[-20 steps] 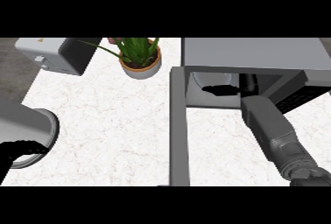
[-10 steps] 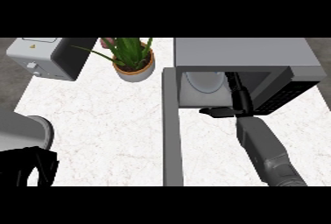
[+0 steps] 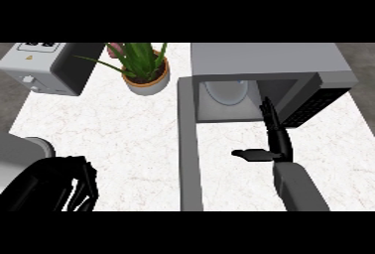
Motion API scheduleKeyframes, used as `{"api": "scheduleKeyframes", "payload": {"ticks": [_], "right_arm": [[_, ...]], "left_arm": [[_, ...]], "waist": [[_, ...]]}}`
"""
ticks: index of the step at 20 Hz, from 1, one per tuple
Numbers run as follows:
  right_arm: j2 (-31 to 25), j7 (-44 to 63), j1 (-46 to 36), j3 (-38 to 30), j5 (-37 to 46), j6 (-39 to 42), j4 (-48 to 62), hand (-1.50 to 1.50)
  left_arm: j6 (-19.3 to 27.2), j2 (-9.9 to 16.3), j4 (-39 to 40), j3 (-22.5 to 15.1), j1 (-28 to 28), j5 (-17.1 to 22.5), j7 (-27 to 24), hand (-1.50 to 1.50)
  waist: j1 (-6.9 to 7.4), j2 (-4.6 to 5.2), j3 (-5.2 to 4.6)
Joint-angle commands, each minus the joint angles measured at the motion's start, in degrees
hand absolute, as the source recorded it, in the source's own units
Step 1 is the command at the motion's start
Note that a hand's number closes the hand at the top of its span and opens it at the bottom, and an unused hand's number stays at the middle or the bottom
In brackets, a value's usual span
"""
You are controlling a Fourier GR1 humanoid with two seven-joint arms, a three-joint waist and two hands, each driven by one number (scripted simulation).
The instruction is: Pick up the milk, place it into the microwave and close the microwave
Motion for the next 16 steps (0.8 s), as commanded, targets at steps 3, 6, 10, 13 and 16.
{"api": "scheduleKeyframes", "payload": {"ticks": [3, 6, 10, 13, 16], "right_arm": [[-1.01, 0.51, 16.24, 2.37, -1.58, 4.11, -14.15, -1.50], [-0.85, 3.39, 19.59, 3.64, -1.97, 4.73, -21.45, -1.50], [-1.60, 6.02, 27.95, 4.86, -3.82, 8.01, -32.20, -1.50], [-2.44, 4.97, 35.25, 5.85, -4.46, 10.25, -39.75, -1.50], [-3.47, 4.92, 39.13, 6.44, -4.21, 10.69, -45.20, -1.50]], "left_arm": [[1.92, -0.14, 1.71, -7.25, -1.81, -7.73, -3.61, 1.50], [6.68, -0.14, 5.41, -16.08, -5.77, -15.46, -6.53, 1.50], [10.94, -0.14, 14.61, -21.35, -12.88, -16.72, -7.04, 1.50], [12.18, -0.14, 21.78, -24.81, -13.91, -22.39, -10.98, 1.50], [14.71, -0.14, 32.20, -26.81, -15.72, -27.74, -18.57, 1.50]], "waist": [[0.00, 0.14, 0.00], [-0.50, 0.17, -0.02], [-0.36, 0.45, 0.01], [-1.36, 0.43, -0.04], [-0.31, 0.69, -0.01]]}}
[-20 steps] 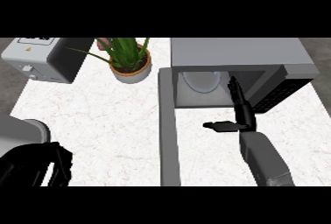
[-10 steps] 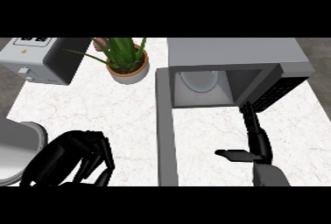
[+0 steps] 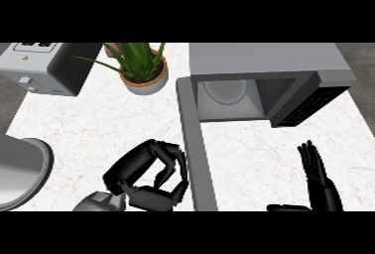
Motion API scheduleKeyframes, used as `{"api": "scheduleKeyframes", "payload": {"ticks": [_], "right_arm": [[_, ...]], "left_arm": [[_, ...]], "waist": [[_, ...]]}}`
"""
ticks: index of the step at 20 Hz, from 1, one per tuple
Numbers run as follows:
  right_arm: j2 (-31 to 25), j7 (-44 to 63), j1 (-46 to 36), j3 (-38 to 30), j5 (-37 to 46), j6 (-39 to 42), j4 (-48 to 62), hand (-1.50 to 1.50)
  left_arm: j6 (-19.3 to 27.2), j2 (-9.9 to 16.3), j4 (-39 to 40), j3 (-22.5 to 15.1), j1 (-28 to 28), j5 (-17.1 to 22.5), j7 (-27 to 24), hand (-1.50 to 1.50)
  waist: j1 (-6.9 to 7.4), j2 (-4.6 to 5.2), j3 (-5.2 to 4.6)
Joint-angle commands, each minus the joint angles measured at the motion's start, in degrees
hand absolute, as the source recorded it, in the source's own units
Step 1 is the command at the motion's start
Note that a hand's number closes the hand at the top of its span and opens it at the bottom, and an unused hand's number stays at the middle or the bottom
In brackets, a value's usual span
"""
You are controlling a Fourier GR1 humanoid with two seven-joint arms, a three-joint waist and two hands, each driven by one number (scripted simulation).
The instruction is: Pick up the milk, place it into the microwave and close the microwave
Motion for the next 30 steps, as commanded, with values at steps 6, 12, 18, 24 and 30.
{"api": "scheduleKeyframes", "payload": {"ticks": [6, 12, 18, 24, 30], "right_arm": [[-5.06, 4.28, 9.16, 0.35, -5.00, 8.63, -17.25, -1.50], [-4.88, 8.77, 12.75, 1.39, -10.34, 12.43, -28.89, -1.50], [-7.67, 14.52, 15.31, 0.21, -14.73, 15.14, -37.52, -1.50], [-6.75, 19.75, 14.33, 3.63, -16.31, 15.09, -43.49, -1.50], [-9.46, 22.38, 13.93, 3.74, -17.49, 17.00, -45.94, -1.50]], "left_arm": [[22.46, -0.04, 26.92, -14.87, -9.75, -6.37, -15.38, 1.50], [37.25, -0.03, 36.95, -24.93, -13.81, 4.88, -24.69, 1.50], [42.46, -0.03, 43.53, -32.16, -22.16, 17.07, -25.33, 1.50], [45.41, -0.03, 41.75, -35.78, -27.01, 25.96, -26.24, 1.50], [52.04, -0.02, 40.60, -36.90, -28.92, 32.79, -29.81, 1.50]], "waist": [[-0.21, 0.44, 0.00], [-1.76, 0.75, -0.12], [-2.44, 0.88, -0.09], [-5.04, 1.45, -0.22], [-7.36, 1.97, -0.27]]}}
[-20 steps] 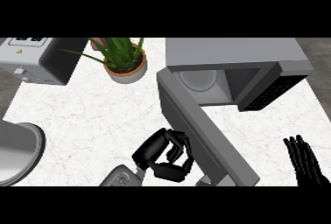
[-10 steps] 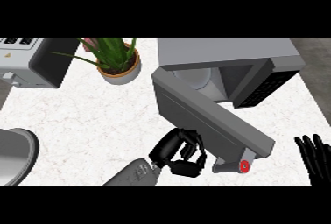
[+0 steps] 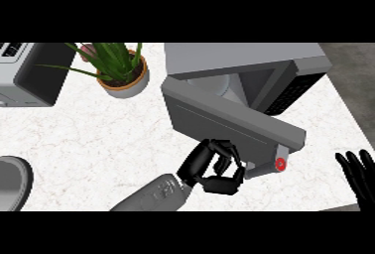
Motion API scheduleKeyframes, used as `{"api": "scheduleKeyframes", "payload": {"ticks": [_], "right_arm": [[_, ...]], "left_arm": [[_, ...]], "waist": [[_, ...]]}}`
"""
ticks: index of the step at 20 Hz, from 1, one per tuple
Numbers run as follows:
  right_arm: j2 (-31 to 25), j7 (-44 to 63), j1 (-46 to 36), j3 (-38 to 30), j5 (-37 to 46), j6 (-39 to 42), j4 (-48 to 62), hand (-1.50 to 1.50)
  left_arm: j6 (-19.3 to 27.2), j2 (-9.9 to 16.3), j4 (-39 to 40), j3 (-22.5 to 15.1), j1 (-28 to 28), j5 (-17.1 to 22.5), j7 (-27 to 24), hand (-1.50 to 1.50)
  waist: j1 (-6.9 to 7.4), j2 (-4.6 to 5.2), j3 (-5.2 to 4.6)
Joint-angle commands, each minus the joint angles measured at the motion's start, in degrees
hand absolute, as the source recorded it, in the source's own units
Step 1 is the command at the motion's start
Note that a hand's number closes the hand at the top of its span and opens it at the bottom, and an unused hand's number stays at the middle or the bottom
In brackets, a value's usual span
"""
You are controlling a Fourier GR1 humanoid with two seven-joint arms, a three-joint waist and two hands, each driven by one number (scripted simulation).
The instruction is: Pick up the milk, place it into the microwave and close the microwave
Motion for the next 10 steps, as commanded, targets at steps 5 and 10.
{"api": "scheduleKeyframes", "payload": {"ticks": [5, 10], "right_arm": [[-3.32, 4.48, -2.64, -1.18, -2.22, 0.71, -4.23, -1.50], [-4.99, 5.49, -3.60, -3.74, -4.08, 0.51, -5.45, -1.50]], "left_arm": [[10.85, -0.37, -0.73, 1.49, -4.70, 9.91, -2.40, 1.50], [15.59, -0.38, 1.90, 1.87, -9.09, 14.04, -1.02, -1.50]], "waist": [[-2.16, 0.67, -0.08], [-4.35, 1.00, 0.04]]}}
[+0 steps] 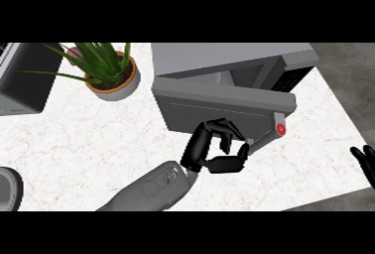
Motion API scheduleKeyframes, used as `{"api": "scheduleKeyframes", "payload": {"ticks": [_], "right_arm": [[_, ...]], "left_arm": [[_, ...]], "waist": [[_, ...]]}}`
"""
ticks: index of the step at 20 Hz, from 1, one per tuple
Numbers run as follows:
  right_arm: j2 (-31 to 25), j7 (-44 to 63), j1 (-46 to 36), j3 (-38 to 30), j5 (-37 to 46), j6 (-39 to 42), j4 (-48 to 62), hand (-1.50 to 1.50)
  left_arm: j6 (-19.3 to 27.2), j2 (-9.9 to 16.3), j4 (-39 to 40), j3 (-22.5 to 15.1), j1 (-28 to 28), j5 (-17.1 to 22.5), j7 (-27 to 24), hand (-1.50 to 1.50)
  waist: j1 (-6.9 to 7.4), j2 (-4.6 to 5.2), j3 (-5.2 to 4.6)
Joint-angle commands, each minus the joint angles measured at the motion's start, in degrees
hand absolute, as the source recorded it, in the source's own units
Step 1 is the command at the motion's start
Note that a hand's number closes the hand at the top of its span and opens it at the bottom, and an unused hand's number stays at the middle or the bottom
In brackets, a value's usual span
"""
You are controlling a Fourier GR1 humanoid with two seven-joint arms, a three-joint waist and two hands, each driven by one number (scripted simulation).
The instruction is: Pick up the milk, place it into the microwave and close the microwave
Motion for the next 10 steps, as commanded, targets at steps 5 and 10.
{"api": "scheduleKeyframes", "payload": {"ticks": [5, 10], "right_arm": [[-3.85, 1.46, -5.84, -4.18, -0.11, -1.29, -2.15, -1.50], [-9.57, -0.33, -9.60, -10.98, 8.98, -4.38, -4.01, 1.50]], "left_arm": [[5.47, -0.06, 3.72, 1.31, -7.93, 7.17, 2.75, -1.50], [8.14, -0.06, 4.70, 4.83, -8.93, 11.66, 1.59, -1.50]], "waist": [[-2.65, 0.91, 0.02], [-3.60, 1.46, -0.10]]}}
